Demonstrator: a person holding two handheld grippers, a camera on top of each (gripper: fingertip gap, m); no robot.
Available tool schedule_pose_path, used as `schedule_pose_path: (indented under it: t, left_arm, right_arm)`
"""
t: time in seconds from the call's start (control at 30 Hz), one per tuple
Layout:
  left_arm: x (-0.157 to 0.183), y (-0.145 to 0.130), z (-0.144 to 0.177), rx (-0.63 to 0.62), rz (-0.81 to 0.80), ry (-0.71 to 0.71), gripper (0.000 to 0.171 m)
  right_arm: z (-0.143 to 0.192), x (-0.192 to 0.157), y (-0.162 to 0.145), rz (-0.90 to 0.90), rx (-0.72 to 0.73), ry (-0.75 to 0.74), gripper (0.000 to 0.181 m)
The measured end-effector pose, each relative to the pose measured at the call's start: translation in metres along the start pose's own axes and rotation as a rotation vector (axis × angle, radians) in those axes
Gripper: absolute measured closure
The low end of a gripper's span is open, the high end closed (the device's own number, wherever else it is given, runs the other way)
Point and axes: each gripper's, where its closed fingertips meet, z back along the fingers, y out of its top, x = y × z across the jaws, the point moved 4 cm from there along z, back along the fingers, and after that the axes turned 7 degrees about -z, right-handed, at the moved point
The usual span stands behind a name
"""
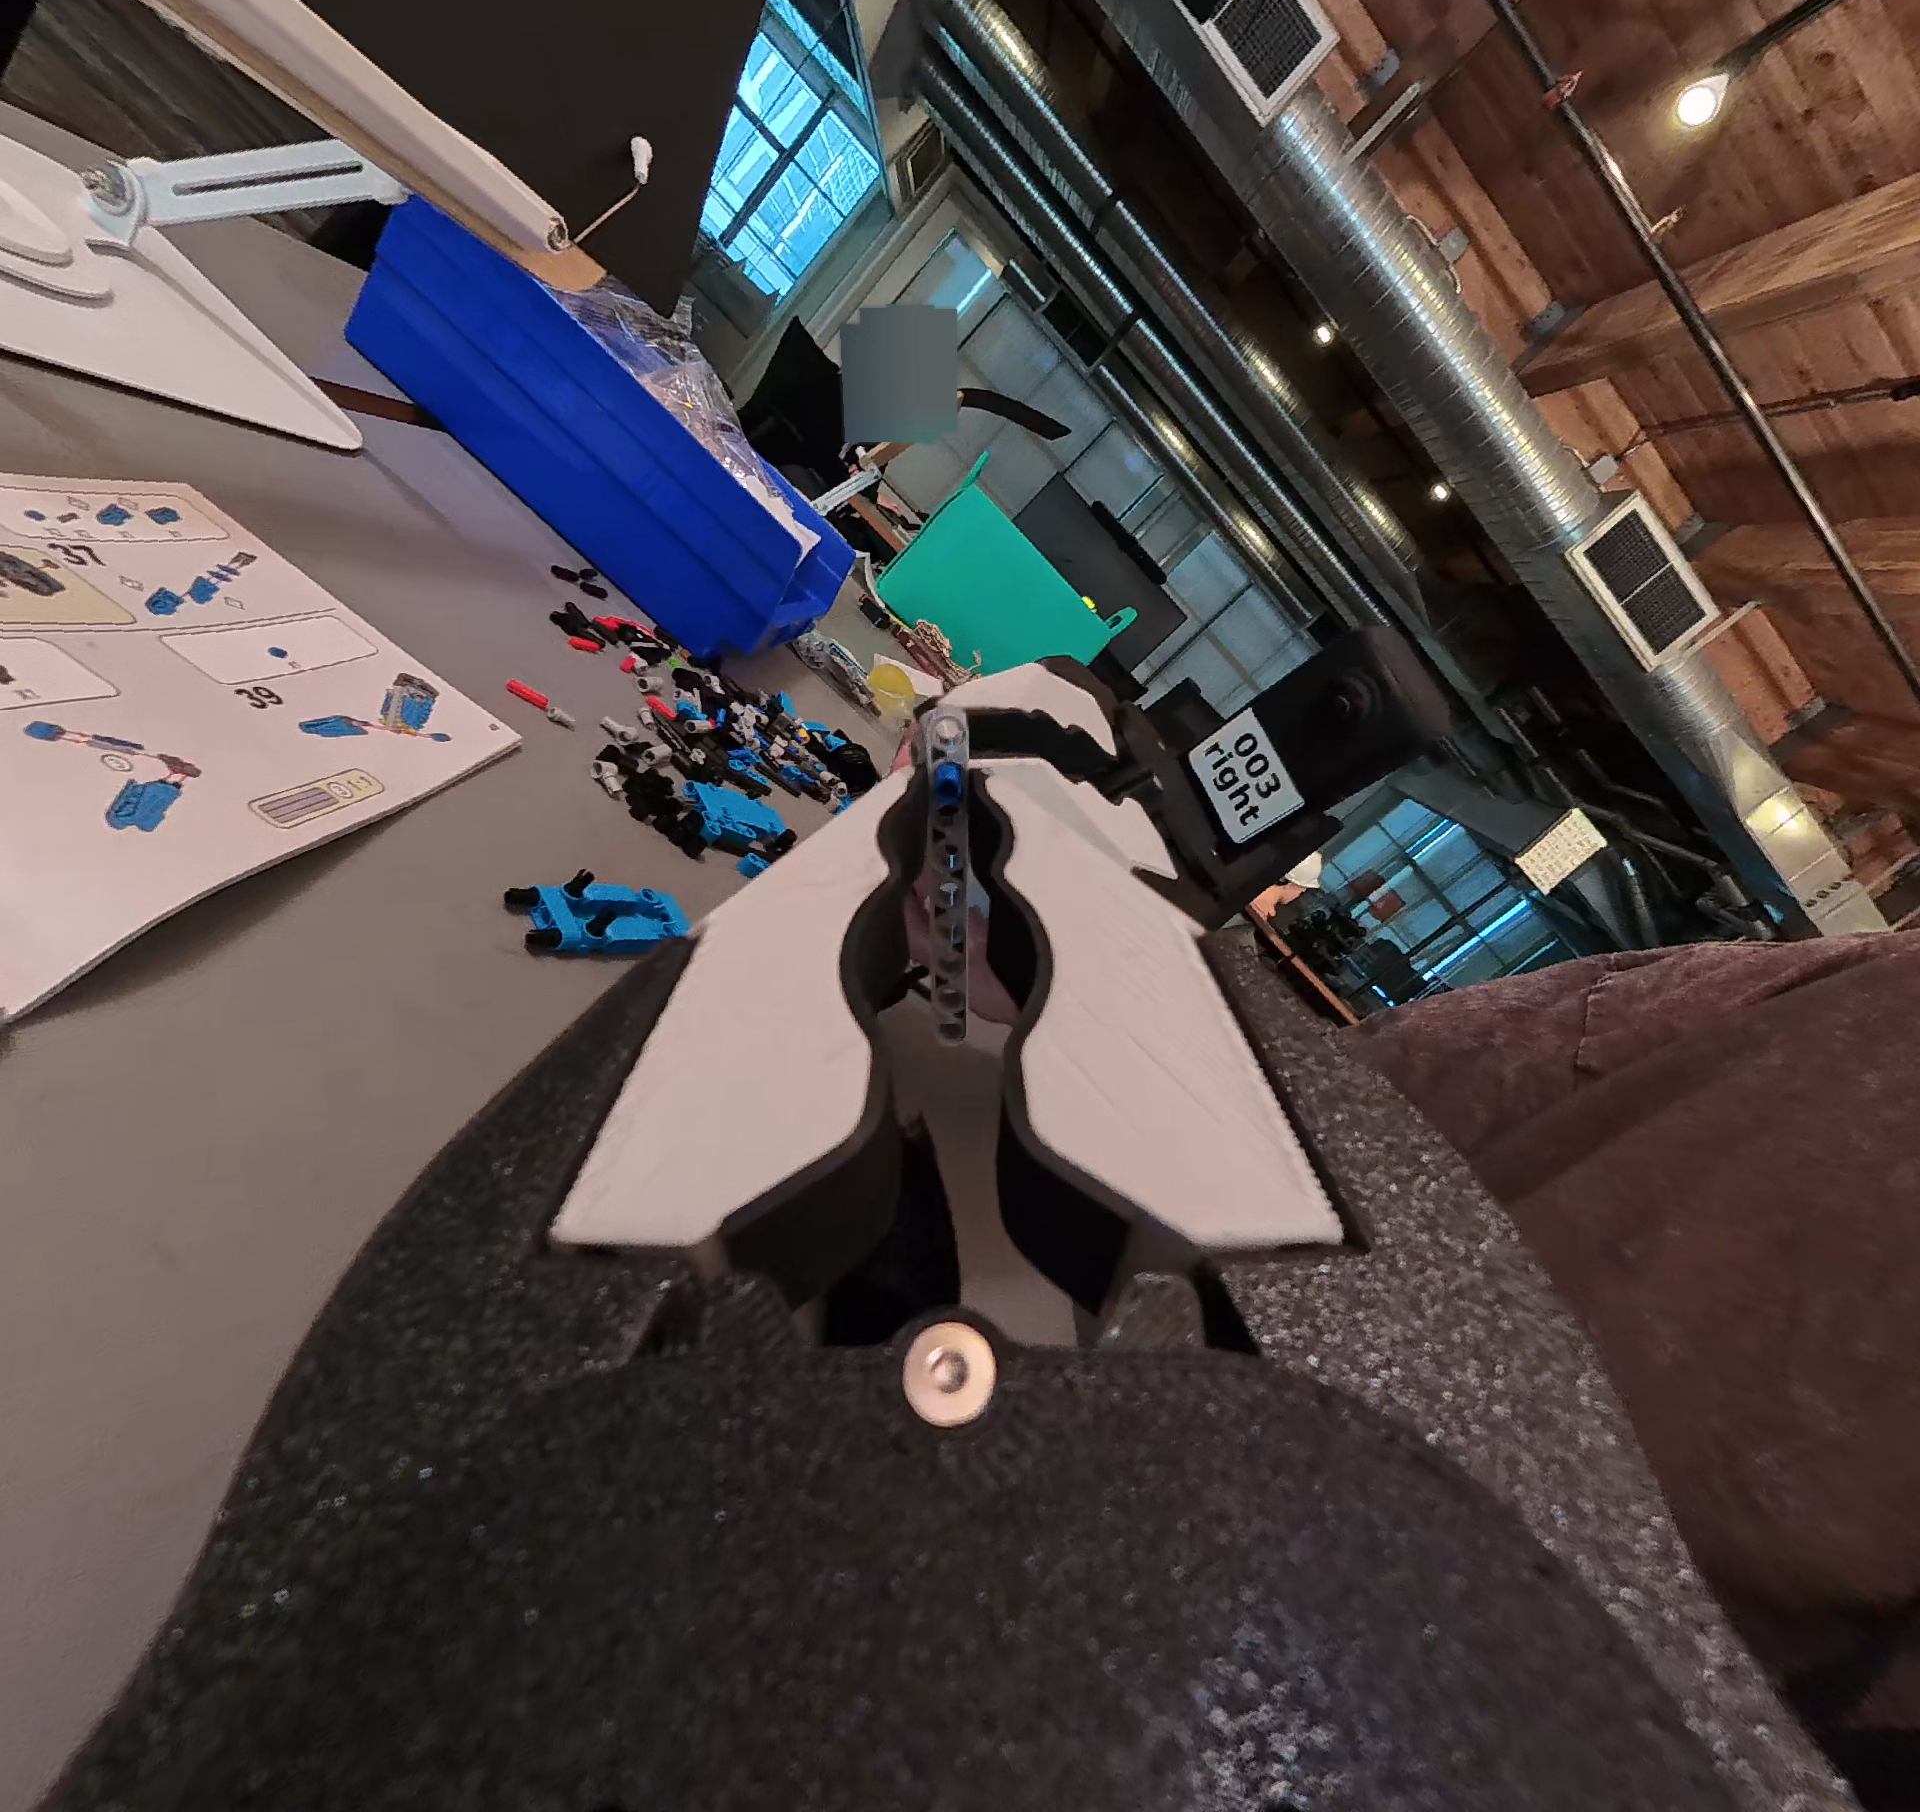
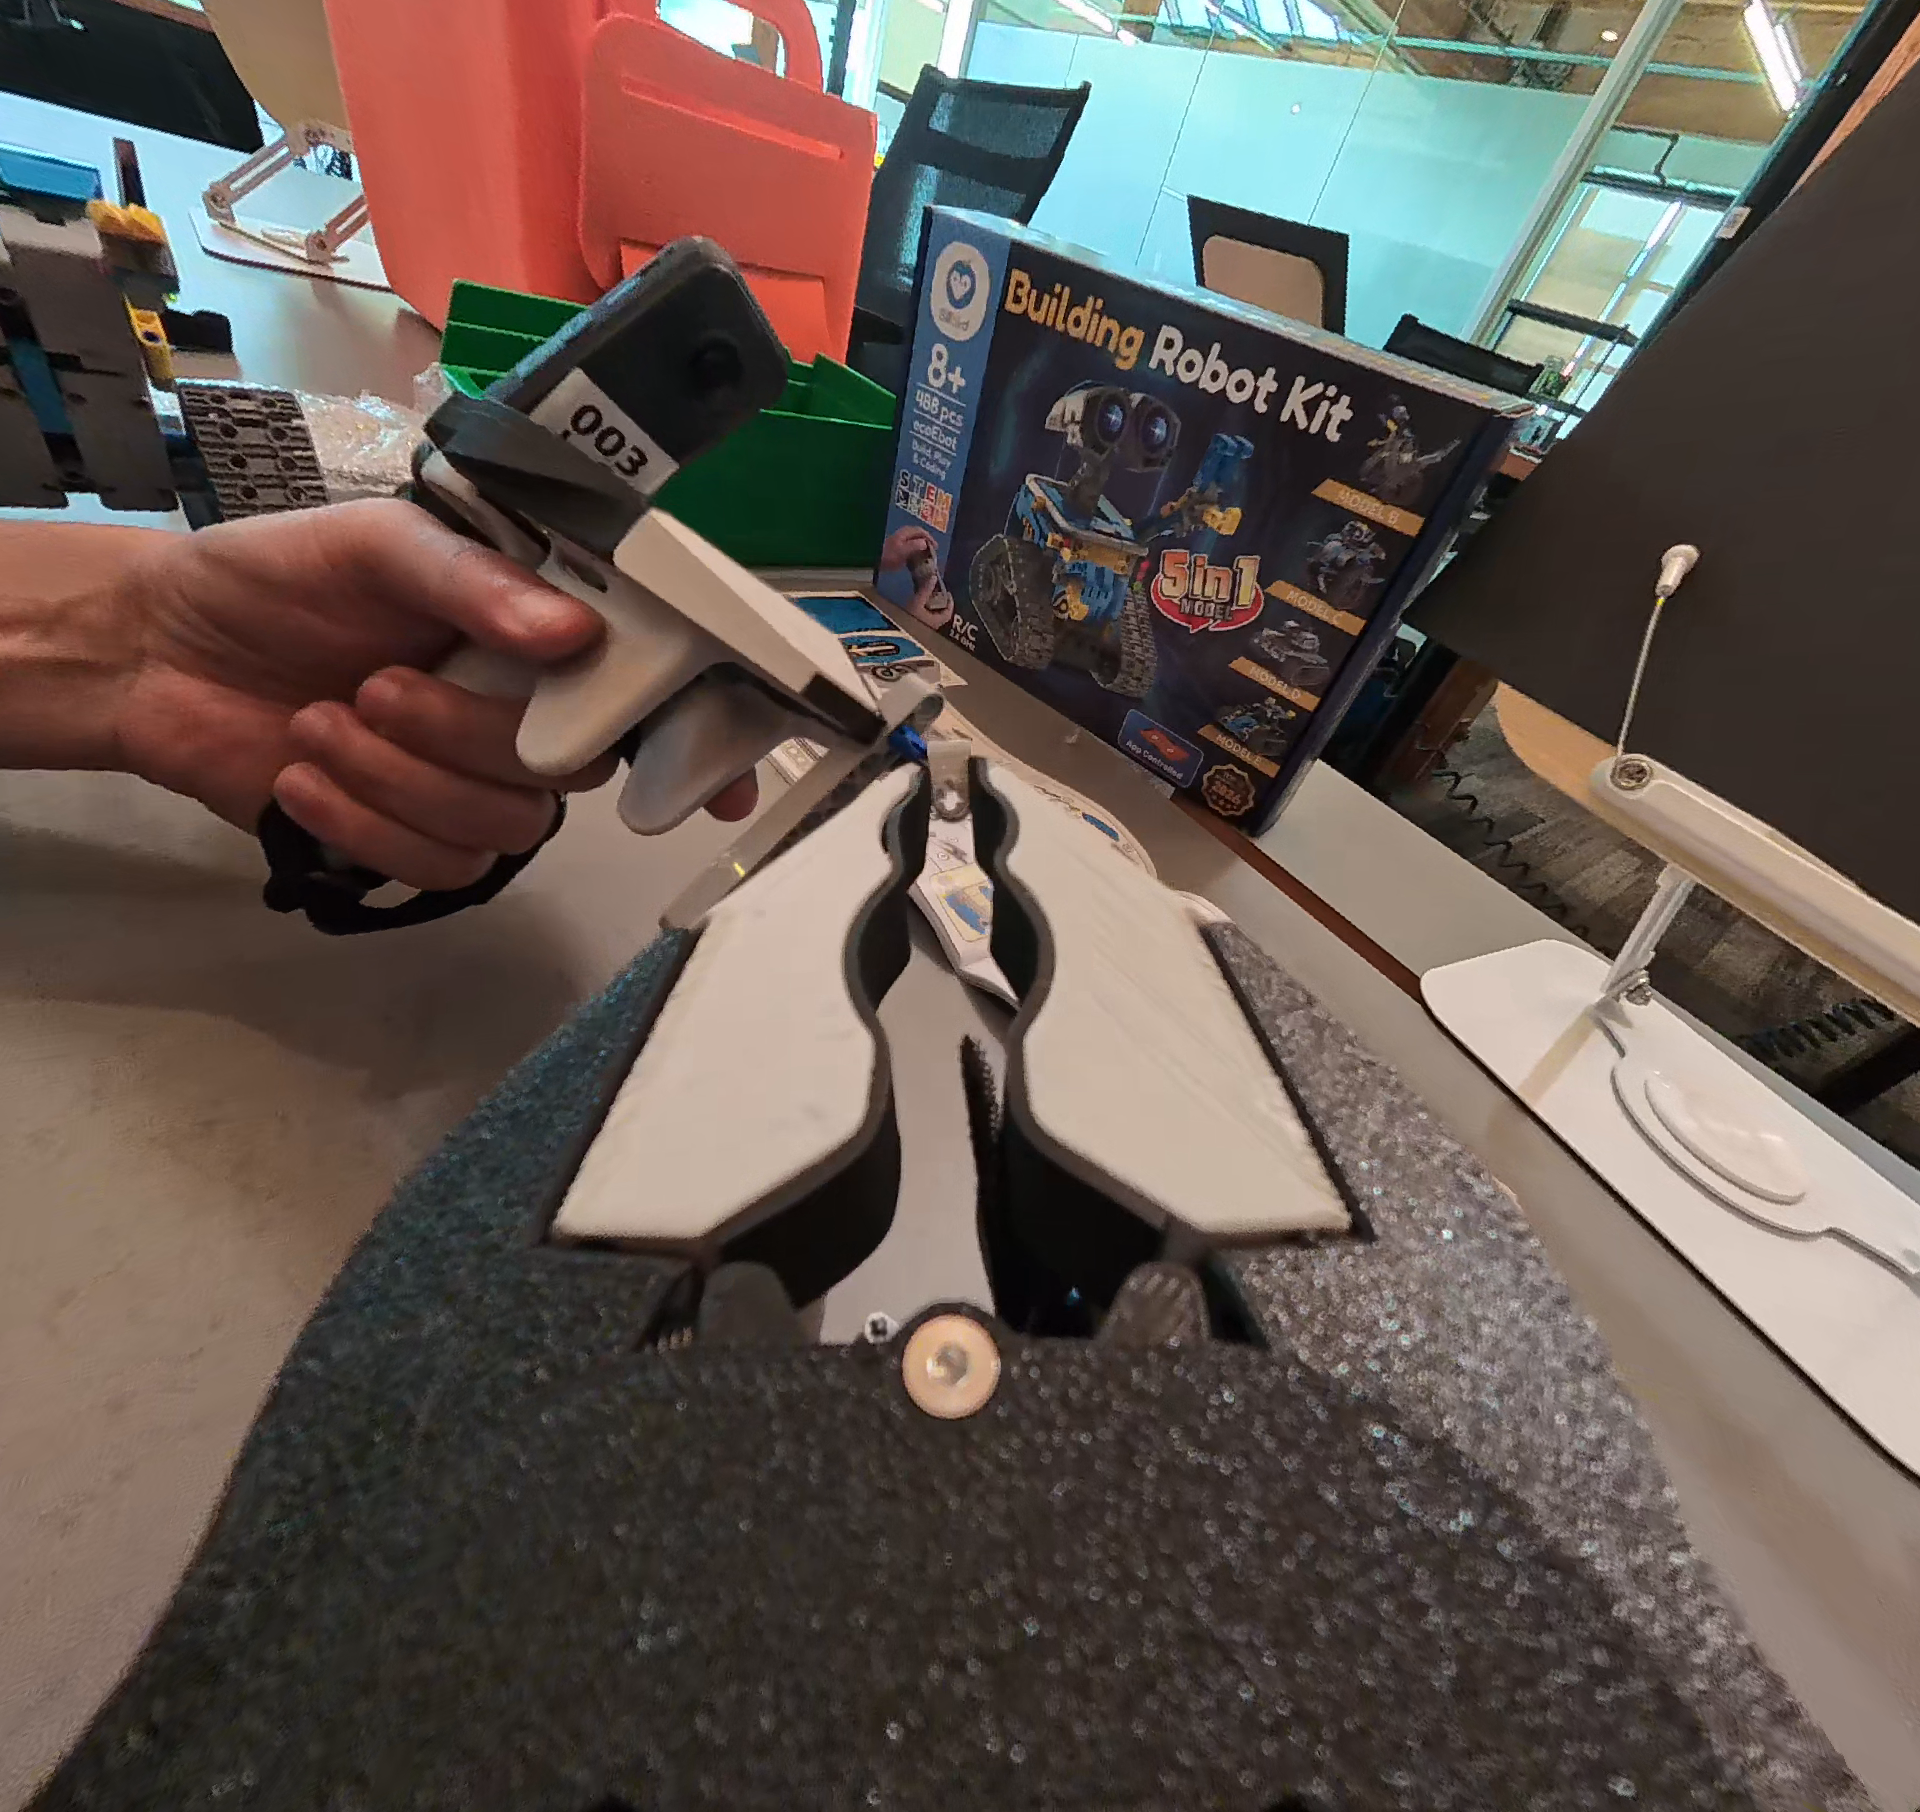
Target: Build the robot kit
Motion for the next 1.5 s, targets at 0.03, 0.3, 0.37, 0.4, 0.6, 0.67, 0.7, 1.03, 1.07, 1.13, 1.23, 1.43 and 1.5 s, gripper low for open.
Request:
schedule_pose_path:
  t: [0.03, 0.3, 0.37, 0.4, 0.6, 0.67, 0.7, 1.03, 1.07, 1.13, 1.23, 1.43, 1.5]
  left_arm:
    - [0.0, 0.0, 0.0, 0.0, 0.0, -0.001, 0.165]
    - [0.002, -0.003, -0.002, -0.012, -0.008, 0.0, 0.165]
    - [0.002, -0.003, -0.002, -0.007, 0.013, -0.012, 0.165]
    - [0.002, -0.004, -0.003, -0.004, 0.014, -0.011, 0.165]
    - [0.001, -0.005, -0.005, -0.015, -0.021, 0.019, 0.165]
    - [0.001, -0.005, -0.005, -0.019, -0.031, 0.026, 0.165]
    - [0.001, -0.005, -0.005, -0.02, -0.037, 0.033, 0.165]
    - [0.002, -0.007, -0.005, -0.046, -0.006, 0.004, 0.165]
    - [0.002, -0.007, -0.005, -0.045, -0.007, 0.004, 0.165]
    - [0.002, -0.007, -0.006, -0.044, -0.012, 0.01, 0.165]
    - [0.0, -0.007, -0.005, -0.048, -0.008, 0.024, 0.165]
    - [-0.007, -0.008, -0.004, -0.023, 0.054, 0.035, 0.165]
    - [-0.008, -0.007, -0.003, -0.013, 0.054, 0.042, 0.166]
  right_arm:
    - [0.0, 0.0, 0.0, 0.005, 0.001, 0.002, 0.174]
    - [0.004, -0.001, -0.001, -0.01, 0.014, 0.075, 0.173]
    - [0.005, -0.001, -0.002, -0.032, 0.014, 0.112, 0.172]
    - [0.005, -0.001, -0.002, -0.061, 0.01, 0.134, 0.169]
    - [0.004, 0.002, -0.007, -0.254, -0.024, 0.228, 0.162]
    - [0.004, 0.003, -0.007, -0.259, -0.018, 0.226, 0.164]
    - [0.004, 0.003, -0.007, -0.26, -0.018, 0.224, 0.164]
    - [0.004, 0.004, -0.009, -0.303, -0.019, 0.246, 0.171]
    - [0.004, 0.005, -0.009, -0.32, -0.018, 0.257, 0.171]
    - [0.006, 0.006, -0.008, -0.363, -0.016, 0.283, 0.172]
    - [0.005, 0.008, -0.009, -0.339, -0.032, 0.272, 0.174]
    - [0.002, 0.005, -0.009, -0.104, -0.071, 0.126, 0.175]
    - [0.001, 0.005, -0.01, -0.072, -0.079, 0.092, 0.174]
